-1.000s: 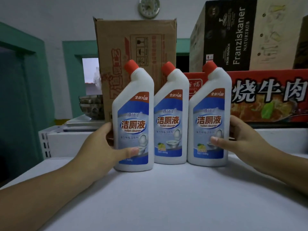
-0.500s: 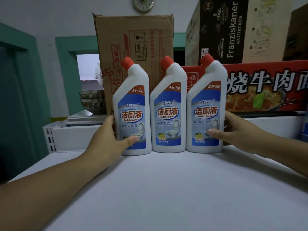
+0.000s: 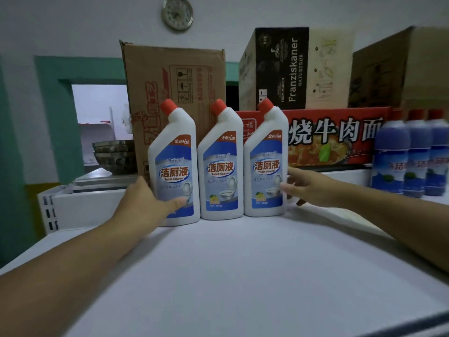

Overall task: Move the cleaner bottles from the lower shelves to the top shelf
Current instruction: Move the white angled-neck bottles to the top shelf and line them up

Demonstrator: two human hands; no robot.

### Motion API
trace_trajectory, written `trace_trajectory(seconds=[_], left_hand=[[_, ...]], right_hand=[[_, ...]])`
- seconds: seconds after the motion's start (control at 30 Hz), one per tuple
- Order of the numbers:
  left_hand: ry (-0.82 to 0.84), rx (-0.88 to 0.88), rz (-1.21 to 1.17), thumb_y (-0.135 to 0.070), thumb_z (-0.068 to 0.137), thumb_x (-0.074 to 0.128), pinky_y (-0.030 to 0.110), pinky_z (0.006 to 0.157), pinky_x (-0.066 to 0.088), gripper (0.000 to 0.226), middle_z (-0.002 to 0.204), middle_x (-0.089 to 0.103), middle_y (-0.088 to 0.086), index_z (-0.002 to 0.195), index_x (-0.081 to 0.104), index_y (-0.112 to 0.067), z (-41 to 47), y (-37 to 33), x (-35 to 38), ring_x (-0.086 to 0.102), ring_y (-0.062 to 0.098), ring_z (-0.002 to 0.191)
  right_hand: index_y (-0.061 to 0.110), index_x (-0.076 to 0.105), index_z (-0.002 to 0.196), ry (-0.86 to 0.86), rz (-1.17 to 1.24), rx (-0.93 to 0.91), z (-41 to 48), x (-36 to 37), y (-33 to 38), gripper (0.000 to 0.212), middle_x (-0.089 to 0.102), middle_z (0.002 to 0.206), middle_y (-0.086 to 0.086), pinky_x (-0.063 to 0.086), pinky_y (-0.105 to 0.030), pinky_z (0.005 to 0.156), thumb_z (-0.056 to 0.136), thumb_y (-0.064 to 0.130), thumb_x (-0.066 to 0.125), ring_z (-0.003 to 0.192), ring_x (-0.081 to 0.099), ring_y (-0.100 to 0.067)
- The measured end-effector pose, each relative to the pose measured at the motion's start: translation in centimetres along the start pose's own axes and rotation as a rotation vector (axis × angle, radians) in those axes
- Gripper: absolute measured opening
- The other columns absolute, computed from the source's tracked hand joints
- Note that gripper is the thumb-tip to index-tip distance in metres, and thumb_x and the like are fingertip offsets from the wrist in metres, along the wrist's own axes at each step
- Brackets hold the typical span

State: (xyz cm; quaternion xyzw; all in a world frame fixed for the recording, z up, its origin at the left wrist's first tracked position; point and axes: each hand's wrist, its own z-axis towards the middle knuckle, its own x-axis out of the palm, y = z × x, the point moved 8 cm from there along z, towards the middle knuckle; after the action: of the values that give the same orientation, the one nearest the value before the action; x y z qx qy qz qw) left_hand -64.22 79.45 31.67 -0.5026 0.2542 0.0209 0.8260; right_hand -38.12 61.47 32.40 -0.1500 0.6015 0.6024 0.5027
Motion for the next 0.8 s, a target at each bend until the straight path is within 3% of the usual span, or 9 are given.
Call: trace_trajectory(seconds=[0.1,0.17,0.3,0.4,0.47,0.53,0.63,0.7,0.8], left_hand=[[-0.048,0.062,0.326,-0.044,0.073,0.073,0.051,0.098,0.045,0.081,0.14,0.045,0.009,0.138,0.033,-0.016,-2.0,-2.9,-2.0,0.048,0.03,0.123],[-0.071,0.268,0.491,-0.042,0.08,0.067,0.05,0.097,0.045,0.069,0.138,0.045,0.008,0.137,0.038,-0.017,-4.9,-7.4,-2.2,0.047,0.028,0.121],[0.126,0.655,0.181,-0.051,0.082,0.059,0.027,0.092,0.049,0.047,0.115,0.061,-0.012,0.125,0.055,-0.032,-17.2,-15.1,2.9,0.056,0.006,0.104],[0.437,0.855,0.037,-0.054,0.075,0.051,0.003,0.075,0.044,0.035,0.095,0.062,-0.027,0.107,0.06,-0.042,-27.5,-17.3,11.7,0.059,-0.008,0.093],[0.577,0.766,-0.004,-0.056,0.072,0.051,0.005,0.066,0.044,0.036,0.099,0.06,-0.025,0.105,0.058,-0.042,-31.3,-16.3,19.2,0.057,-0.006,0.094],[0.711,0.625,0.071,-0.053,0.077,0.054,0.013,0.082,0.044,0.045,0.116,0.056,-0.016,0.118,0.054,-0.036,-34.6,-14.2,27.9,0.054,0.0,0.108],[1.09,0.43,0.305,-0.043,0.089,0.054,0.029,0.107,0.033,0.068,0.153,0.027,-0.001,0.147,0.025,-0.022,-41.2,-11.3,39.0,0.034,0.016,0.136],[1.299,0.352,0.334,-0.047,0.088,0.056,0.03,0.111,0.029,0.08,0.159,0.012,-0.002,0.15,0.009,-0.027,-46.3,-11.2,42.9,0.025,0.018,0.142],[1.39,0.354,0.297,-0.043,0.089,0.056,0.022,0.103,0.034,0.073,0.155,0.023,-0.006,0.149,0.018,-0.026,-51.9,-13.3,46.9,0.033,0.014,0.137]], right_hand=[[0.035,0.041,0.138,-0.012,-0.224,0.021,-1.9,-2.6,-0.1,0.047,0.06,0.111,0.004,0.052,-0.033,0.085,0.093,0.045,0.045,0.097,0.06,-0.015],[0.024,0.047,0.136,-0.065,-0.212,0.054,-4.0,-4.4,-0.6,0.048,0.063,0.113,0.0,0.053,-0.034,0.085,0.092,0.045,0.047,0.097,0.062,-0.016],[0.019,0.055,0.129,-0.215,-0.056,0.012,-11.7,-7.5,-1.6,0.042,0.066,0.1,0.003,0.057,-0.036,0.084,0.092,0.039,0.053,0.096,0.065,-0.017],[0.019,0.064,0.11,-0.573,0.189,-0.065,-22.8,-10.6,-4.6,0.02,0.069,0.079,0.002,0.057,-0.025,0.062,0.091,0.022,0.057,0.071,0.066,-0.015],[0.019,0.066,0.098,-0.795,0.374,0.013,-32.1,-11.0,-9.3,0.016,0.066,0.061,0.006,0.049,-0.02,0.049,0.091,0.008,0.056,0.055,0.06,-0.009],[0.015,0.069,0.096,-0.877,0.458,0.255,-41.1,-9.1,-15.8,0.018,0.067,0.06,0.007,0.047,-0.019,0.051,0.091,0.005,0.055,0.054,0.059,-0.003],[0.01,0.068,0.109,-0.765,0.462,0.757,-54.5,-3.6,-26.3,0.022,0.07,0.078,0.0,0.054,-0.029,0.062,0.088,0.015,0.061,0.066,0.064,-0.01],[0.011,0.067,0.113,-0.689,0.409,0.98,-62.7,-1.3,-30.5,0.029,0.07,0.091,-0.001,0.051,-0.034,0.078,0.085,0.018,0.065,0.079,0.065,-0.014],[0.018,0.06,0.122,-0.636,0.263,1.191,-71.8,-1.4,-33.2,0.039,0.065,0.118,-0.007,0.046,-0.029,0.087,0.085,0.028,0.065,0.102,0.062,-0.017]])
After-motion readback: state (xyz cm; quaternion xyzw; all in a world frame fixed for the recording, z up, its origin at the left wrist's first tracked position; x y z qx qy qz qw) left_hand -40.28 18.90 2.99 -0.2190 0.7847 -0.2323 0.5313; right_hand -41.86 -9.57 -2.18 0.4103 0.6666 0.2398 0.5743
